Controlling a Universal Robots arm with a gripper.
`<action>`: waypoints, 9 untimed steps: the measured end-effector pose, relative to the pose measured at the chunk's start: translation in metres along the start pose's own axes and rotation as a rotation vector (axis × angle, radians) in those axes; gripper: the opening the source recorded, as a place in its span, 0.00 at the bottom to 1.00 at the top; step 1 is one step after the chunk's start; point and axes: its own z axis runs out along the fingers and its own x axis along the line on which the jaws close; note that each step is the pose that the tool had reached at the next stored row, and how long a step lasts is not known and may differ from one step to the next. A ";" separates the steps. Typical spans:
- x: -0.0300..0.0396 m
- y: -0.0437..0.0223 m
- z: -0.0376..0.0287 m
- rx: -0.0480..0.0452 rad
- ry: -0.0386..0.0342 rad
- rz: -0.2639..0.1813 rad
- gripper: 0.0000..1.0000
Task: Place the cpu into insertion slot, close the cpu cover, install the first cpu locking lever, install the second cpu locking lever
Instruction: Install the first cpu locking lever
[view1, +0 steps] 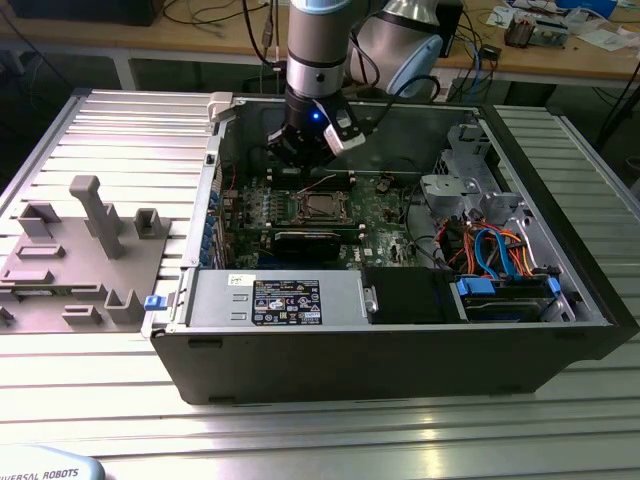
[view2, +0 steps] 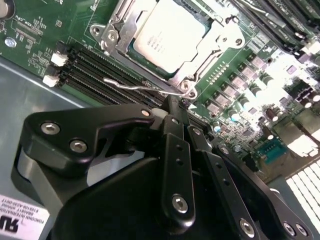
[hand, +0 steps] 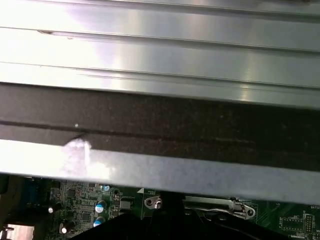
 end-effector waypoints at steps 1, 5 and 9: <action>-0.0004 0.0000 0.0010 -0.0001 0.0001 0.000 0.11; -0.0032 -0.0002 0.0051 0.0000 0.0005 -0.001 0.11; -0.0067 -0.0006 0.0086 0.0000 0.0011 -0.001 0.11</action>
